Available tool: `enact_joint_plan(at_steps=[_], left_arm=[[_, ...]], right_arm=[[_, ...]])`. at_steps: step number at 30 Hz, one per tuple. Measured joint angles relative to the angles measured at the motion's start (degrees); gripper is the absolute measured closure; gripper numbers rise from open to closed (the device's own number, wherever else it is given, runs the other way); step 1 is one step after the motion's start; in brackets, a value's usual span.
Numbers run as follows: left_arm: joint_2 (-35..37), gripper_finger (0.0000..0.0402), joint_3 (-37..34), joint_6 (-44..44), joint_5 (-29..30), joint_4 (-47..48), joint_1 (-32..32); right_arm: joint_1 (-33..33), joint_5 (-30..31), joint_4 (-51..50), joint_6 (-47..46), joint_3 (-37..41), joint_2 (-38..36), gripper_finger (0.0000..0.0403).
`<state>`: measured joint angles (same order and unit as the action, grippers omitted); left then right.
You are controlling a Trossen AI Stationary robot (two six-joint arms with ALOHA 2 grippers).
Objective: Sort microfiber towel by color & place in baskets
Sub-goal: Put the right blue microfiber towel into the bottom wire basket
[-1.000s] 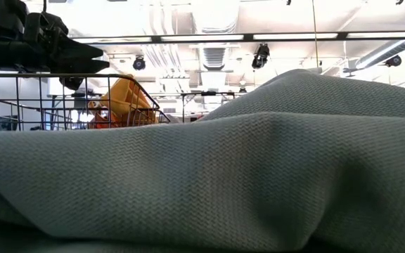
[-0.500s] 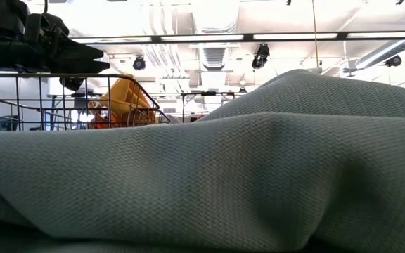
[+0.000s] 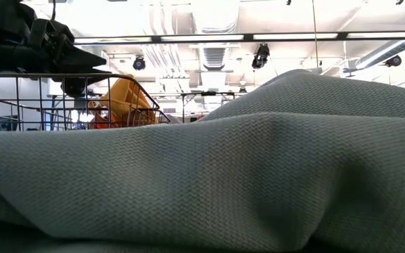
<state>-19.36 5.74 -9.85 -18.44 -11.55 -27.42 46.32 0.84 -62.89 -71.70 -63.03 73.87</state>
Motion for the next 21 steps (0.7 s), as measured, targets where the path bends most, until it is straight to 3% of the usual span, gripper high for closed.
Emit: enact_joint_plan(at_steps=[8, 15, 21], left_arm=[[-1.91, 0.0208, -0.05, -4.74, -0.04, -7.73, 0.0], [-2.76, 0.0208, -0.05, -8.16, -0.09, -15.71, 0.0], [-3.38, 0.0208, -0.07, -10.46, -0.1, -17.36, 0.01]], right_arm=[[0.84, -4.7, 0.24, 15.94, 4.91, 0.02, 0.0328], [0.84, -5.79, 1.03, 17.71, 8.1, 0.04, 0.0328], [0.84, -5.7, 11.62, 19.28, 9.47, 0.07, 0.0328]])
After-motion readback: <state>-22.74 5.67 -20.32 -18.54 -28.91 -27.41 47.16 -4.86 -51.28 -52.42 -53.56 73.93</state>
